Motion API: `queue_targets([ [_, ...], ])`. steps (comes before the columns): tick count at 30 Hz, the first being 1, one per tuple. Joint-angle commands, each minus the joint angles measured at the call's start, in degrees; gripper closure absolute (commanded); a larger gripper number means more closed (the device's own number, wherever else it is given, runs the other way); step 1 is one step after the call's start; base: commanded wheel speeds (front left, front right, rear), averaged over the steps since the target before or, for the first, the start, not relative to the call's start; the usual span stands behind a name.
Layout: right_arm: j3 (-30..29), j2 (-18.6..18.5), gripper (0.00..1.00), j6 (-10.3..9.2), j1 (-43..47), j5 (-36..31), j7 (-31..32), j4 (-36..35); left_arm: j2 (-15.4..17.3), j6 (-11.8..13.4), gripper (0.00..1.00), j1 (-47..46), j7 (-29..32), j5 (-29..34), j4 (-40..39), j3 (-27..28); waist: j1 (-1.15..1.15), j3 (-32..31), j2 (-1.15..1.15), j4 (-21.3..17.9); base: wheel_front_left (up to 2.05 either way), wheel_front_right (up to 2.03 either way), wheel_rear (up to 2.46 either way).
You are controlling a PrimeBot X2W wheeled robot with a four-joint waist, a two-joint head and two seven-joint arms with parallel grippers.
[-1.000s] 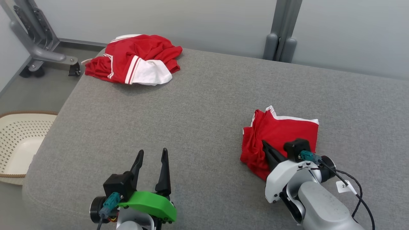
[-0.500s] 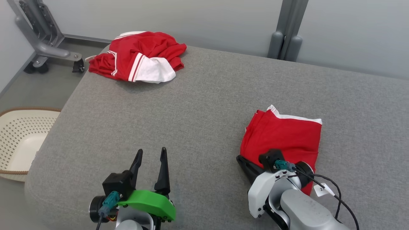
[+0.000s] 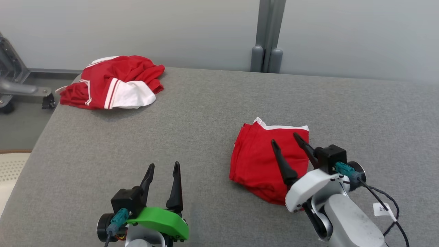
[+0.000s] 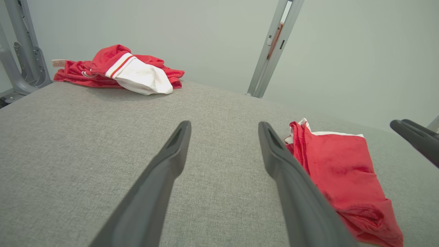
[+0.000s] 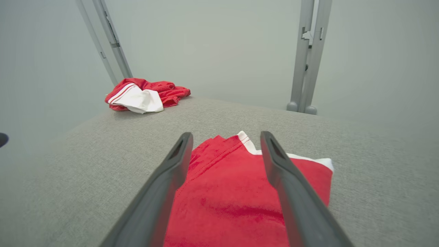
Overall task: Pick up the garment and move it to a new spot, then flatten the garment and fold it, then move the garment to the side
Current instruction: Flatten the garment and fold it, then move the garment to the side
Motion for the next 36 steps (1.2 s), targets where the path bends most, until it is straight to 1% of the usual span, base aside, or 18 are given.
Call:
queue_targets([
  [1,-2.34,-0.08,0.00,-0.09,2.70,-1.55,-0.17,-1.91,-0.26,-0.45,0.00,0.70,-0.01,0.71,0.38,0.56,0.00,-1.97,0.00,-2.97,0.00,0.00,0.00],
  [5,-8.01,0.01,0.00,-0.09,7.58,-3.90,-0.17,-6.03,-1.06,-1.31,0.00,2.09,-0.01,1.30,1.00,1.87,0.00,-2.81,0.00,-4.91,0.00,0.00,0.00],
  [7,-10.51,0.07,0.00,-0.09,10.50,-4.01,-0.17,-8.45,-1.35,-1.81,0.00,2.91,-0.01,1.93,1.30,2.79,0.00,-3.20,0.00,-5.76,0.00,0.00,0.00],
  [13,-14.76,0.07,0.00,-0.09,17.29,-3.33,-0.18,-13.37,-1.78,-2.61,0.00,5.70,-0.01,4.18,1.72,6.01,0.00,-4.02,0.00,-7.52,0.00,0.00,0.00],
  [21,-16.33,0.08,0.00,-0.09,22.82,-1.81,-0.18,-17.23,-1.60,-3.15,0.00,8.88,-0.01,7.09,1.76,10.00,0.00,-4.78,0.00,-8.75,0.00,0.00,0.00],
  [26,-16.07,0.07,0.00,-0.09,23.22,-1.39,-0.18,-17.22,-1.95,-3.78,0.00,9.57,-0.01,8.50,1.69,11.23,0.00,-5.15,0.00,-8.69,0.00,0.00,0.00],
  [36,-16.02,0.08,0.00,-0.09,22.78,-1.12,-0.18,-16.95,-2.65,-4.82,0.00,9.03,-0.01,9.64,2.52,11.86,0.00,-5.43,0.00,-7.78,0.00,0.00,0.00],
])
